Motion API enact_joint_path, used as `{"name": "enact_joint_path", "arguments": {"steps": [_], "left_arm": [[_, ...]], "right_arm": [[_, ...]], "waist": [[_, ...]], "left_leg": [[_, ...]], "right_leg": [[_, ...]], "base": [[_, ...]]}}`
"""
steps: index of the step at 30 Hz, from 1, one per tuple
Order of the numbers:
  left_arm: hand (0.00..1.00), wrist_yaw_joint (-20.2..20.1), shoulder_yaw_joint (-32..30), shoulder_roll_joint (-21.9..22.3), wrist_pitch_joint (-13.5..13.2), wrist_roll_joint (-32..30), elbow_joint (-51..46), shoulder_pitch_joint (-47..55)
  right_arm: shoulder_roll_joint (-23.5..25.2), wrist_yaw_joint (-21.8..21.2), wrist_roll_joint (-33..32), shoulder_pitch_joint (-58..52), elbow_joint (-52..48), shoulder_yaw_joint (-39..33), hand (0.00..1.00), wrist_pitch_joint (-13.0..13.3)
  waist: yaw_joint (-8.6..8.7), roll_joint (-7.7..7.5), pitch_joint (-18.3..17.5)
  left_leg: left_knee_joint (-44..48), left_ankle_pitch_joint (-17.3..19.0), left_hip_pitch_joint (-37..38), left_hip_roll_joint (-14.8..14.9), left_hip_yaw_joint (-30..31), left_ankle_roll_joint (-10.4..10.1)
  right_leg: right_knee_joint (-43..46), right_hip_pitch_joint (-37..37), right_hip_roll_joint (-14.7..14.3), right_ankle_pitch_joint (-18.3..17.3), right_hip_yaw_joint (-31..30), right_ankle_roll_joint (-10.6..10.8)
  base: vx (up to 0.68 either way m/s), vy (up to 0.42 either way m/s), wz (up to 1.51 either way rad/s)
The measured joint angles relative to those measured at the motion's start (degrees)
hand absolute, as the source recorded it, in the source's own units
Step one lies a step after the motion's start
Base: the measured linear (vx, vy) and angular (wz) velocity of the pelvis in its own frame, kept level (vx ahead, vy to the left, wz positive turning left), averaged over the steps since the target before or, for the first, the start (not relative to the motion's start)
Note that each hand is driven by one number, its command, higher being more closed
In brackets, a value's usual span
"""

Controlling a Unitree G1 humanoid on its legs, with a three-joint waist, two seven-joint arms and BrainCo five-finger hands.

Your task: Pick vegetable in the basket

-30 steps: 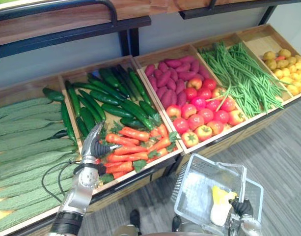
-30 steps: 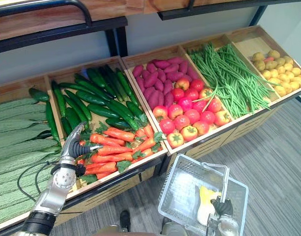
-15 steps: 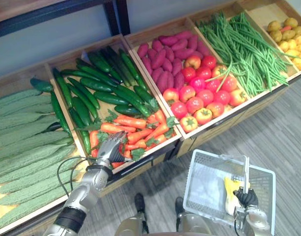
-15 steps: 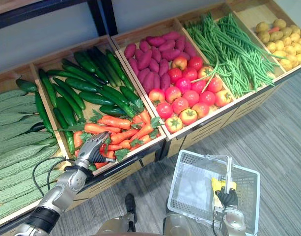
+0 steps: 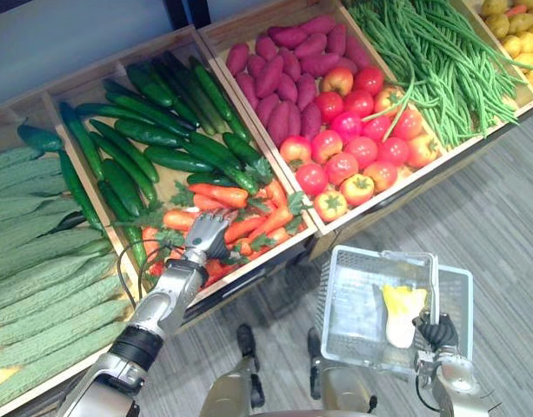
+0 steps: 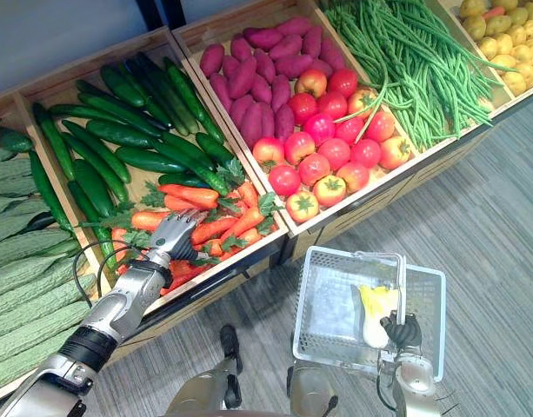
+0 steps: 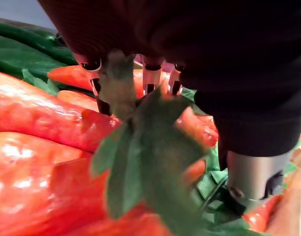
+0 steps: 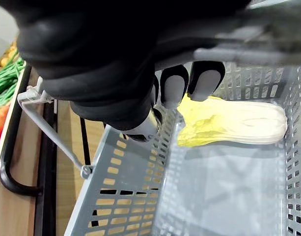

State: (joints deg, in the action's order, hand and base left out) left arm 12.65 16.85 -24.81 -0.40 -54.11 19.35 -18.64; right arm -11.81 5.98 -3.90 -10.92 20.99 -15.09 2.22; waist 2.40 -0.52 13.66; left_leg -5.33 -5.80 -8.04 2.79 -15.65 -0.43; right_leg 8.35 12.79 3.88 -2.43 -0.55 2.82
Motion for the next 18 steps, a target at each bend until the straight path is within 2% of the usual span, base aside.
{"name": "enact_joint_path", "arguments": {"steps": [4,10,18], "left_arm": [[1.00,-0.13,-2.48,0.62,0.01,2.48,1.02,-0.21],[1.00,-0.20,-4.30,1.68,0.08,4.59,2.08,0.74],[1.00,0.28,-8.90,1.56,0.12,6.11,1.93,3.66]], "right_arm": [[0.07,0.00,-0.04,0.48,-0.06,-0.01,1.00,-0.01],[0.12,0.00,-0.02,0.52,-0.05,-0.01,1.00,-0.03],[0.15,0.02,0.01,2.44,2.05,-0.02,1.00,-0.02]], "waist": [[0.14,-0.24,1.46],[0.46,-0.26,1.51],[1.85,-0.22,1.53]], "left_leg": [[-0.01,0.00,0.49,0.00,-0.23,0.02],[-0.02,-0.01,0.93,-0.03,-0.16,0.02],[-0.02,-0.04,2.23,-0.66,1.18,0.04]], "right_leg": [[0.46,-0.01,-0.11,-0.02,-0.61,-0.02],[0.42,-0.43,-0.14,-0.01,-0.68,-0.01],[-0.86,-2.86,0.10,0.03,0.63,0.05]], "base": [[-0.01,-0.013,-0.05],[0.00,0.000,0.00],[0.02,-0.005,0.08]]}}
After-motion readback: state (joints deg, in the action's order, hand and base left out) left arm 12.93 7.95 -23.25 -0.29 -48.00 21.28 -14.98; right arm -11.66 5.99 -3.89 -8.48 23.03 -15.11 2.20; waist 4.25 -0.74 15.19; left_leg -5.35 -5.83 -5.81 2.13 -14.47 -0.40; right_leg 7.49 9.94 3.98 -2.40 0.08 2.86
